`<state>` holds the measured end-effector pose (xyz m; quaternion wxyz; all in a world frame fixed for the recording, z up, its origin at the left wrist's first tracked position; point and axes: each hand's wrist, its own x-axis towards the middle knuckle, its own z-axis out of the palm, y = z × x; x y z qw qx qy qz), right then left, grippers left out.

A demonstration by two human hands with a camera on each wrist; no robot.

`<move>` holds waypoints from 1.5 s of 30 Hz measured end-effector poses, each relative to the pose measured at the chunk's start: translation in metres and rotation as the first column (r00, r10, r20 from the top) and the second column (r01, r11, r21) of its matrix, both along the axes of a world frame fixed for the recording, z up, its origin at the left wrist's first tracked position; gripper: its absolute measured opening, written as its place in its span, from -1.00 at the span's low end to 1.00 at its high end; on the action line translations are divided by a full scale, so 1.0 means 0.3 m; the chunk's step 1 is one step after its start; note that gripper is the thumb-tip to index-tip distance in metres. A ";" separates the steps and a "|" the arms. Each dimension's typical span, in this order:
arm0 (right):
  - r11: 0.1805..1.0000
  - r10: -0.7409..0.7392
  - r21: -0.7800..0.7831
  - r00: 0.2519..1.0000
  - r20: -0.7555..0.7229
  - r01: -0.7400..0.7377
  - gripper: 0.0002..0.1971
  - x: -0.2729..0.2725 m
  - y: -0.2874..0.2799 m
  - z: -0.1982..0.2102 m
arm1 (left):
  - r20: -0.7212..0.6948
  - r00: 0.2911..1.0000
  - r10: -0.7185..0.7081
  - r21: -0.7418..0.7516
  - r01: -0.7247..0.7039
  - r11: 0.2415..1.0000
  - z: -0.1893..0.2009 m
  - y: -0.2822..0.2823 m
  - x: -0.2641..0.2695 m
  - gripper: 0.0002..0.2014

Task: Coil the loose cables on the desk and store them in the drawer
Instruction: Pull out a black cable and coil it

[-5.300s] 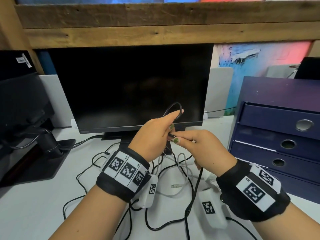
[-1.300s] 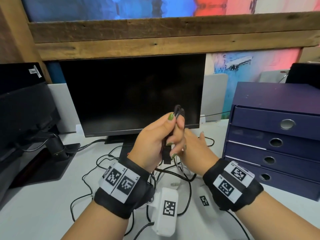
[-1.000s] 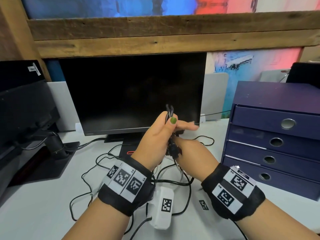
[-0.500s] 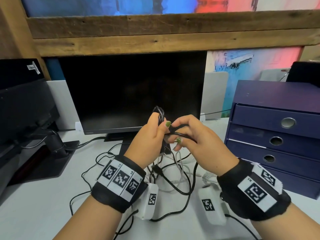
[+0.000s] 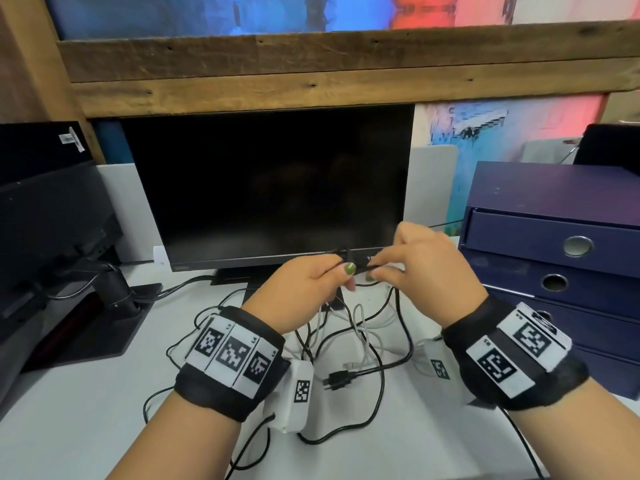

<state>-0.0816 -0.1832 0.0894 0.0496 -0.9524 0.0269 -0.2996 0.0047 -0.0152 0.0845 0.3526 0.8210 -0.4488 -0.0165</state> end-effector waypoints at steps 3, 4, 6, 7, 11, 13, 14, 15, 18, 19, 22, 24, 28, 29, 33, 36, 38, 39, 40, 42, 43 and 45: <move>0.993 -0.099 0.078 0.992 0.079 0.093 -0.80 0.011 -0.011 -0.007 | -0.148 0.979 -0.138 -0.054 0.131 0.990 -0.007 -0.010 -0.013 -0.64; 0.988 -0.111 0.120 0.989 0.093 0.099 -0.80 0.017 -0.013 -0.010 | -0.205 0.962 -0.182 -0.094 0.166 0.982 -0.009 -0.013 -0.016 -0.64; 0.967 -0.104 0.249 0.981 0.161 0.062 -0.80 0.018 -0.011 -0.004 | -0.295 0.919 -0.262 -0.193 0.212 0.958 -0.016 -0.020 -0.021 -0.64; 0.950 -0.087 0.313 0.976 0.198 0.021 -0.79 0.016 -0.009 0.001 | -0.320 0.901 -0.292 -0.235 0.223 0.946 -0.021 -0.024 -0.023 -0.64; 0.840 0.090 0.510 0.974 0.209 -0.187 -0.66 0.011 -0.001 0.014 | -0.470 0.738 -0.484 -0.470 0.255 0.845 -0.035 -0.033 -0.031 -0.68; 0.763 0.215 0.592 0.966 0.144 -0.258 -0.59 0.009 0.014 0.019 | -0.521 0.628 -0.578 -0.569 0.249 0.784 -0.035 -0.033 -0.030 -0.68; 0.704 0.269 0.650 0.955 0.128 -0.285 -0.56 0.006 0.021 0.021 | -0.527 0.591 -0.611 -0.605 0.244 0.758 -0.036 -0.032 -0.028 -0.67; 0.634 0.312 0.710 0.941 0.129 -0.307 -0.54 0.003 0.026 0.028 | -0.523 0.565 -0.638 -0.636 0.240 0.733 -0.037 -0.030 -0.025 -0.66; 0.515 0.396 0.794 0.911 0.116 -0.324 -0.49 -0.001 0.040 0.036 | -0.485 0.522 -0.702 -0.721 0.216 0.659 -0.035 -0.022 -0.025 -0.64; 0.508 0.419 0.798 0.903 0.099 -0.323 -0.48 0.001 0.047 0.028 | -0.469 0.522 -0.713 -0.743 0.205 0.638 -0.032 -0.019 -0.026 -0.63; 0.488 0.429 0.816 0.899 0.086 -0.311 -0.62 0.005 0.080 -0.027 | -0.425 0.549 -0.720 -0.776 0.189 0.602 -0.010 -0.016 -0.029 -0.63; 0.487 0.403 0.817 0.909 0.103 -0.308 -0.75 0.008 0.099 -0.062 | -0.409 0.568 -0.714 -0.780 0.188 0.596 0.001 -0.020 -0.029 -0.64; 0.569 0.340 0.778 0.938 0.071 -0.265 -0.86 0.012 0.131 -0.091 | -0.405 0.616 -0.676 -0.784 0.147 0.603 -0.011 -0.030 -0.036 -0.65; 0.593 0.331 0.764 0.942 0.057 -0.255 -0.85 0.011 0.140 -0.091 | -0.408 0.621 -0.670 -0.791 0.127 0.599 -0.017 -0.033 -0.038 -0.66; 0.659 0.387 0.699 0.922 0.001 -0.277 -0.60 -0.009 0.173 -0.072 | -0.424 0.661 -0.619 -0.786 0.071 0.614 -0.043 -0.042 -0.052 -0.71; 0.625 0.425 0.718 0.905 0.018 -0.308 -0.57 -0.019 0.171 -0.075 | -0.400 0.750 -0.527 -0.732 0.084 0.676 -0.051 -0.047 -0.065 -0.73; 0.605 0.382 0.762 0.924 -0.023 -0.231 -0.59 -0.016 0.162 -0.100 | -0.368 0.799 -0.475 -0.703 0.095 0.704 -0.049 -0.050 -0.071 -0.72; 0.574 0.375 0.799 0.925 -0.063 -0.178 -0.54 -0.015 0.159 -0.117 | -0.341 0.822 -0.456 -0.693 0.108 0.713 -0.047 -0.052 -0.074 -0.71; 0.517 0.391 0.846 0.915 -0.097 -0.131 -0.47 -0.012 0.159 -0.135 | -0.314 0.840 -0.442 -0.685 0.122 0.719 -0.044 -0.053 -0.076 -0.70; 0.394 0.427 0.916 0.897 -0.112 -0.073 -0.39 -0.007 0.157 -0.163 | -0.277 0.861 -0.427 -0.679 0.139 0.721 -0.036 -0.054 -0.077 -0.69; 0.400 0.421 0.914 0.899 -0.119 -0.067 -0.42 -0.007 0.153 -0.168 | -0.266 0.868 -0.419 -0.680 0.139 0.720 -0.031 -0.053 -0.073 -0.70; 0.495 0.389 0.866 0.909 -0.146 -0.073 -0.49 -0.010 0.140 -0.176 | -0.257 0.876 -0.407 -0.687 0.131 0.715 -0.018 -0.043 -0.066 -0.72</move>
